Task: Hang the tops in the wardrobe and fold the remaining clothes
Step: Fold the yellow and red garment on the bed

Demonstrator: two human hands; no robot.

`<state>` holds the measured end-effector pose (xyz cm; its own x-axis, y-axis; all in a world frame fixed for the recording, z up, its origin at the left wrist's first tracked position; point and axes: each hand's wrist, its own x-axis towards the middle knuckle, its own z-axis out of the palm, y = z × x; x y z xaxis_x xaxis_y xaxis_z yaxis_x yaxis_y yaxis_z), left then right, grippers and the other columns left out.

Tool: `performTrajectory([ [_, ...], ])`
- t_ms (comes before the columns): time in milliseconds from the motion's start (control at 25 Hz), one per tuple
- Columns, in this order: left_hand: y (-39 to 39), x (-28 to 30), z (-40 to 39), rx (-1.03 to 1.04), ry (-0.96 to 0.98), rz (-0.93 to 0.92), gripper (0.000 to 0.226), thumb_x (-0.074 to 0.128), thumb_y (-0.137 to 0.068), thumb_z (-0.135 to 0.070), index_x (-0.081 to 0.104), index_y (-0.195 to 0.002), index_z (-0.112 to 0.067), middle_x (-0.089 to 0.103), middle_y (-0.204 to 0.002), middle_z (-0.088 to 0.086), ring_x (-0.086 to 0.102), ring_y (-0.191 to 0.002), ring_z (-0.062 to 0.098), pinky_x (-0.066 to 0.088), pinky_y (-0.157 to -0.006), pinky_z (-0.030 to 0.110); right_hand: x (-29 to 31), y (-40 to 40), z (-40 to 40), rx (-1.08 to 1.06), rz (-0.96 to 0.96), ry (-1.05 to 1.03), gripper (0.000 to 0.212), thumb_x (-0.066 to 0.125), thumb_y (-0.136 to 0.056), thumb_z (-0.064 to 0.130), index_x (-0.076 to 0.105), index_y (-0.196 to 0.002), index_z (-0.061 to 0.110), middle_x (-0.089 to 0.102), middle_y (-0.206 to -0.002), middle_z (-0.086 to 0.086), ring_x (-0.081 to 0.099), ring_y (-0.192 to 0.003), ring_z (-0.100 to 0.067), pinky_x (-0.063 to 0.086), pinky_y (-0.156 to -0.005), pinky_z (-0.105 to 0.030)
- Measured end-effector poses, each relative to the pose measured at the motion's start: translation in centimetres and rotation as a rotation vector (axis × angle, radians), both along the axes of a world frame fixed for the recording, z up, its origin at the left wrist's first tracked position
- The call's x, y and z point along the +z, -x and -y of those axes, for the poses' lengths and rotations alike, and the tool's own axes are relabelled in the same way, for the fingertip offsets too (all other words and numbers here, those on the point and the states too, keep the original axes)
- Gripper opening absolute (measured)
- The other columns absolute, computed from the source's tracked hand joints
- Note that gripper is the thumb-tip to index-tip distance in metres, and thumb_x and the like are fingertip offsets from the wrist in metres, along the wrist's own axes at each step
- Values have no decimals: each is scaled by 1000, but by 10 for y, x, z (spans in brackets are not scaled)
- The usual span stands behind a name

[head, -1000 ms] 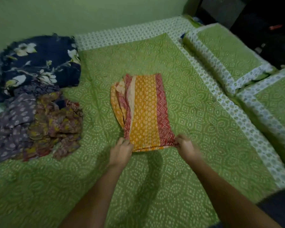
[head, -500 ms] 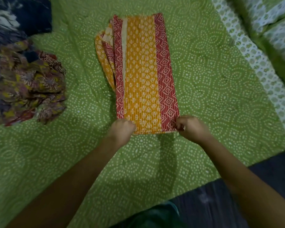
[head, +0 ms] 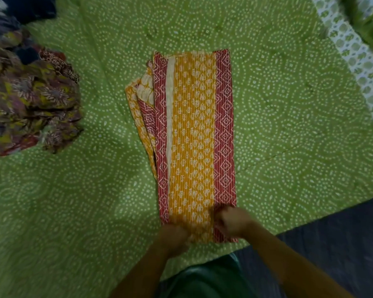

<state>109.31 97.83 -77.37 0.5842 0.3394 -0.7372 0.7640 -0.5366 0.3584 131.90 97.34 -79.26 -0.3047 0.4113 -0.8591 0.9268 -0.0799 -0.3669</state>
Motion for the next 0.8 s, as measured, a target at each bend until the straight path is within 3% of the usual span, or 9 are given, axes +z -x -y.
performTrajectory([
  [80, -14, -17, -29, 225, -189, 165, 33, 36, -97, -36, 62, -111, -21, 63, -112, -4, 60, -98, 14, 49, -83, 28, 2, 11, -46, -181, -74, -467, 32, 36, -97, 32, 60, -109, 16, 64, -100, -2, 64, -86, -17, 54, -75, -26],
  [160, -32, -41, -78, 423, -345, 233, 46, 27, -99, -33, 46, -137, -17, 48, -141, -2, 46, -131, 23, 37, -106, 36, -7, 22, -96, -310, -111, -858, 44, 31, -98, 30, 55, -128, 7, 60, -125, -10, 59, -113, -24, 49, -98, -34],
  [240, -45, -66, -138, 402, -498, 175, 57, 14, -101, -37, 7, -153, -15, 4, -160, -1, 1, -148, 20, 5, -120, 39, -34, 14, -148, -147, -42, -763, 56, 19, -103, 38, 18, -151, 11, 17, -159, -8, 15, -146, -25, 15, -119, -40],
  [280, -49, -79, -164, 331, -573, 167, 59, 11, -101, -40, -3, -153, -16, -7, -160, 0, -11, -147, 19, -5, -119, 40, -54, 6, -167, -6, 43, -724, 60, 11, -102, 46, -4, -152, 17, -9, -160, -3, -8, -147, -23, 3, -120, -43],
  [360, -53, -100, -217, 237, -662, 151, 60, 13, -101, -43, -7, -153, -19, -12, -160, 1, -18, -146, 20, -13, -117, 42, -79, -24, -224, 254, 181, -773, 64, -1, -96, 60, -25, -146, 26, -29, -155, 2, -25, -143, -24, -7, -117, -52],
  [520, -76, -113, -321, 387, -724, 205, 67, 17, -100, -54, -7, -153, -21, -18, -159, 2, -17, -146, 24, -14, -117, 42, -82, -71, -336, 366, 259, -946, 66, -5, -92, 67, -21, -147, 36, -21, -158, 2, -20, -144, -25, -10, -115, -54],
  [680, -86, -106, -389, 664, -681, 350, 67, 27, -102, -43, 0, -153, -9, -11, -160, 12, -10, -147, 25, -5, -119, 31, -80, -64, -378, -70, 381, -988, 63, -1, -95, 62, -12, -150, 33, -11, -160, -3, -11, -147, -28, -10, -113, -53],
  [800, -83, -108, -340, 594, -701, 262, 61, 21, -103, -37, 2, -152, -6, -9, -159, 11, -5, -148, 27, -4, -119, 36, -90, -20, -318, -264, 329, -1007, 62, 6, -100, 53, -3, -153, 22, -5, -161, -5, -6, -147, -27, -4, -118, -51],
])
